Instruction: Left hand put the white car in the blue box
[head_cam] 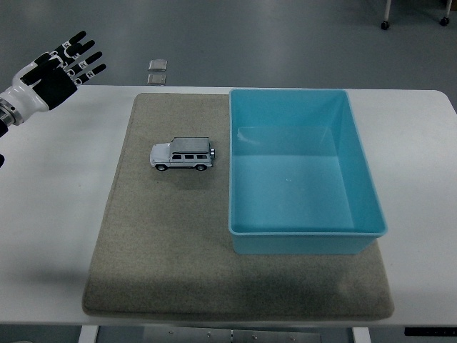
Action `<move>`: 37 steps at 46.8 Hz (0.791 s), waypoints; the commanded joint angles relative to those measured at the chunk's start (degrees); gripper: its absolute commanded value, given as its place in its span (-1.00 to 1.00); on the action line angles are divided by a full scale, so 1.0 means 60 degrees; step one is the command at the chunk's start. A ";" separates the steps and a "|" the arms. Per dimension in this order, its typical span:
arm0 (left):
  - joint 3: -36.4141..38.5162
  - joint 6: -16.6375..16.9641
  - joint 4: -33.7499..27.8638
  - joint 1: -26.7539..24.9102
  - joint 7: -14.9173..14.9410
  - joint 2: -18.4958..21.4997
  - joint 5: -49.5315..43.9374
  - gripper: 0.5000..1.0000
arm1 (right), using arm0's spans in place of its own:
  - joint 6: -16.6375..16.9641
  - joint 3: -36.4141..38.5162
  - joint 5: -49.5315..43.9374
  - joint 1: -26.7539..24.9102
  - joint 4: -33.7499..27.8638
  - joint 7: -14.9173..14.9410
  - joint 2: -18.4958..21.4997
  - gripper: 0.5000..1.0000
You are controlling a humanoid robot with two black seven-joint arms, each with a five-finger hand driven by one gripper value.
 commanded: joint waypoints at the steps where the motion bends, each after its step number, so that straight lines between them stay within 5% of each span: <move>1: 0.0010 -0.0009 0.0000 -0.0065 0.0000 -0.0028 -0.0001 1.00 | 0.0000 0.0009 0.0000 -0.0001 0.0000 -0.0001 0.0000 0.74; 25: -0.0034 -0.0130 0.0733 -0.0080 -0.0117 -0.0145 0.0057 1.00 | 0.0000 -0.0006 0.0000 -0.0001 0.0000 -0.0001 0.0000 0.74; 31: -0.0137 -0.0130 0.0674 -0.0343 -0.0278 -0.0116 0.1431 1.00 | 0.0000 -0.0006 0.0000 -0.0001 0.0000 -0.0001 0.0000 0.74; 37: -0.0151 -0.0130 0.0659 -0.0621 -0.1156 -0.0145 0.3555 1.00 | 0.0000 0.0009 0.0000 -0.0001 0.0000 -0.0001 0.0000 0.74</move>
